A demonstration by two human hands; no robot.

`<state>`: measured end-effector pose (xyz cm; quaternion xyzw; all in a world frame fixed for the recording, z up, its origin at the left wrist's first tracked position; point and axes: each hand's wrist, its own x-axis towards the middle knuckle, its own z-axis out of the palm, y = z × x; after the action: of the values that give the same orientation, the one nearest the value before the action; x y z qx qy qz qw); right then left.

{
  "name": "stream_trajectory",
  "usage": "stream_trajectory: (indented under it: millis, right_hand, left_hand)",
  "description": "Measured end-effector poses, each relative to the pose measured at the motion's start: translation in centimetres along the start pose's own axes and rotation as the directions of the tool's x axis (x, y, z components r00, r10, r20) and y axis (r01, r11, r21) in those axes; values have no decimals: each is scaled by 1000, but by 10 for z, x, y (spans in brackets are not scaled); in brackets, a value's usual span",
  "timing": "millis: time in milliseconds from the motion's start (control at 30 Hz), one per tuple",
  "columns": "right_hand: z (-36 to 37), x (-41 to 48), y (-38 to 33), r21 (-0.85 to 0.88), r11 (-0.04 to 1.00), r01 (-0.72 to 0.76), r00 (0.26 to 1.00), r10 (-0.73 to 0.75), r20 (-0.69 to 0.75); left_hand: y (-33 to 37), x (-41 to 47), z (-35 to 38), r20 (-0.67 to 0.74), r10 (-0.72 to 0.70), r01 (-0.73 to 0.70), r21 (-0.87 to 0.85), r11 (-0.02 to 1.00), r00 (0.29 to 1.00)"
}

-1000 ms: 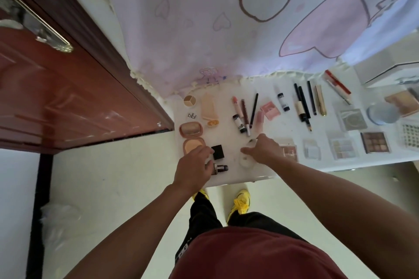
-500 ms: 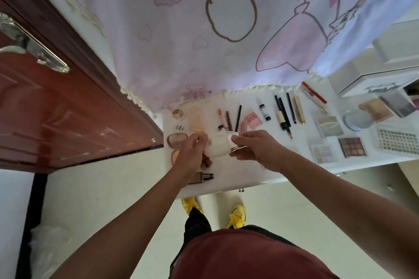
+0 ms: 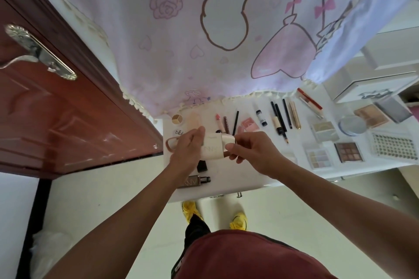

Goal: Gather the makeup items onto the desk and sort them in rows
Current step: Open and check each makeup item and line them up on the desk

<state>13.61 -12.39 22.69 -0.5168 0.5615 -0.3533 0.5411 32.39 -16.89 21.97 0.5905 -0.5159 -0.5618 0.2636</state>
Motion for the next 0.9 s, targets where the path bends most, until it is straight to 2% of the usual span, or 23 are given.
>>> stream_trajectory:
  millis: [100,167,233,267,300,367,400,433,467,500,567,633,700,767,833,900]
  right_hand:
    - [-1,-1,6,-185,977,109,992,-119,-44]
    - [-3,-1,13,-413,874,258,956,-293,-24]
    - [-3,-2,18,-470,796,380,908,-418,25]
    - [-3,-3,18,-442,810,384,908,-419,22]
    - [-3,-4,16,-380,866,324,935,-353,-7]
    - [-5,-4,6,-87,995,39,999,-42,-34]
    - [-7,-3,2,102,985,-142,990,143,-1]
    - [-9,-2,-2,245,922,-301,954,294,64]
    - [-12,-1,-5,307,858,-412,911,390,132]
    - [-14,0,-7,325,815,-480,877,442,188]
    - [-13,1,-7,356,773,-526,850,463,251]
    - [-13,2,-6,389,783,-486,873,420,247]
    - [-13,3,-4,365,840,-401,916,359,180]
    - [-10,2,-4,258,917,-305,952,287,104]
    - [-4,1,-2,63,986,-155,988,154,21]
    - [-1,0,0,-50,996,-74,997,74,-7]
  left_hand:
    - [4,-1,1,8,-45,45,-35,998,999]
    - [5,-1,1,22,-136,137,-86,987,991]
    - [4,-2,0,42,-184,187,-106,977,982]
    - [4,-3,0,43,-172,175,-99,979,984]
    - [4,-4,0,40,-140,143,-87,986,989]
    - [5,-4,0,19,-39,40,-44,998,999]
    - [6,-5,0,1,17,-17,-17,1000,1000]
    - [7,-4,1,-17,71,-71,10,997,997]
    - [8,-4,1,-28,116,-115,37,993,993]
    - [8,-4,2,-28,150,-148,71,986,988]
    - [7,-4,3,-6,196,-193,153,969,981]
    - [6,-4,4,11,202,-201,180,963,979]
    - [7,-3,4,9,185,-184,162,969,983]
    - [8,-2,3,7,156,-155,122,980,988]
    - [8,-2,2,3,124,-124,81,989,992]
    - [7,-2,1,-4,99,-98,68,993,995]
